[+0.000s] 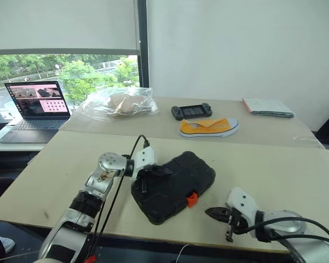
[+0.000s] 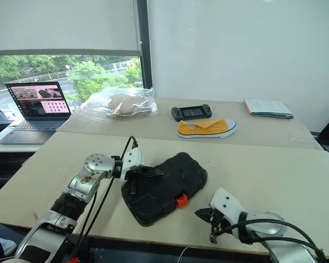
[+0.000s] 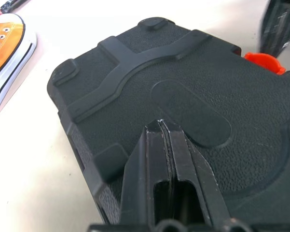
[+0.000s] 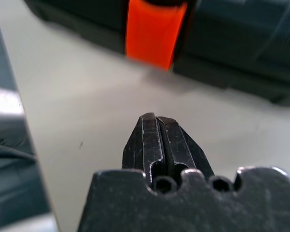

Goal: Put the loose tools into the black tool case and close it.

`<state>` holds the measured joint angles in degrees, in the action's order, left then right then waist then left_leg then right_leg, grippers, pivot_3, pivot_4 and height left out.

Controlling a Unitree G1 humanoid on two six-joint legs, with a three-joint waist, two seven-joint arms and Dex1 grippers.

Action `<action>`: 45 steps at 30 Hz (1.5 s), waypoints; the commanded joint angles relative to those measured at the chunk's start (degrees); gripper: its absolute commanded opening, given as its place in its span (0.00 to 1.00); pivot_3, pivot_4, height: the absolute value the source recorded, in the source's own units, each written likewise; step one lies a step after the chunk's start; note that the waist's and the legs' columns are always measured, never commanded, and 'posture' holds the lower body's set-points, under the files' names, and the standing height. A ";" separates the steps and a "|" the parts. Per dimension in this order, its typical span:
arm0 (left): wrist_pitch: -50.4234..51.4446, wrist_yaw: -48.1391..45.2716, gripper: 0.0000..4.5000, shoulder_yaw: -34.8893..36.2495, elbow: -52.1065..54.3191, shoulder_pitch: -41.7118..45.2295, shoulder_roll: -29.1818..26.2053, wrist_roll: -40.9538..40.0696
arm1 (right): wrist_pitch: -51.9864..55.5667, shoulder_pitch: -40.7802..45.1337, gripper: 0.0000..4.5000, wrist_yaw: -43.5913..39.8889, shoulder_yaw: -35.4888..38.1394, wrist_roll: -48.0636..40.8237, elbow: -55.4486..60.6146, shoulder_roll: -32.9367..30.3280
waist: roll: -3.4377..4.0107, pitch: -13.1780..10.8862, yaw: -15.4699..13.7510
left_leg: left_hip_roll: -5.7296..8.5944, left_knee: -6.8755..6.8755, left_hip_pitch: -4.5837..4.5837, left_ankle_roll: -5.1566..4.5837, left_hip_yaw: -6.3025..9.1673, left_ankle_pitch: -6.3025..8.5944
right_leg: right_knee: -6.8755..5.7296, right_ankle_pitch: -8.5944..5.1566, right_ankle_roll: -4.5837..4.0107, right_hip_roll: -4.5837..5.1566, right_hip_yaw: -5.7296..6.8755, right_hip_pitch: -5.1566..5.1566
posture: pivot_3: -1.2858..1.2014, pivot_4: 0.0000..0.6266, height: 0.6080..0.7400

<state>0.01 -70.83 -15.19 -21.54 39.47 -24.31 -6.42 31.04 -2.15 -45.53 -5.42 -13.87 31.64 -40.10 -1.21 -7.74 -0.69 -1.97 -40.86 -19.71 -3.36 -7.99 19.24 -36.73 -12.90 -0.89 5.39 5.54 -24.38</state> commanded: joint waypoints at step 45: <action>-1.61 -0.71 0.00 -4.17 -8.52 -3.34 0.99 4.17 | 2.92 15.46 0.01 -0.50 -7.46 2.03 -3.84 5.21 | 0.02 -0.02 1.11 | -0.13 0.09 -0.02 0.08 0.05 -0.04 | 0.03 0.06 -0.07 0.25 0.02 -0.10 | 0.52 0.24 1.00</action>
<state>-2.69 -70.79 -14.75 -25.04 39.95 -24.25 -6.15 35.45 12.27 -45.68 -15.17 -9.89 22.03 -35.16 -1.19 -7.76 0.42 -2.09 -40.77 -19.74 -3.28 -7.94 19.19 -36.70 -12.85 -0.97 5.66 5.56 -24.48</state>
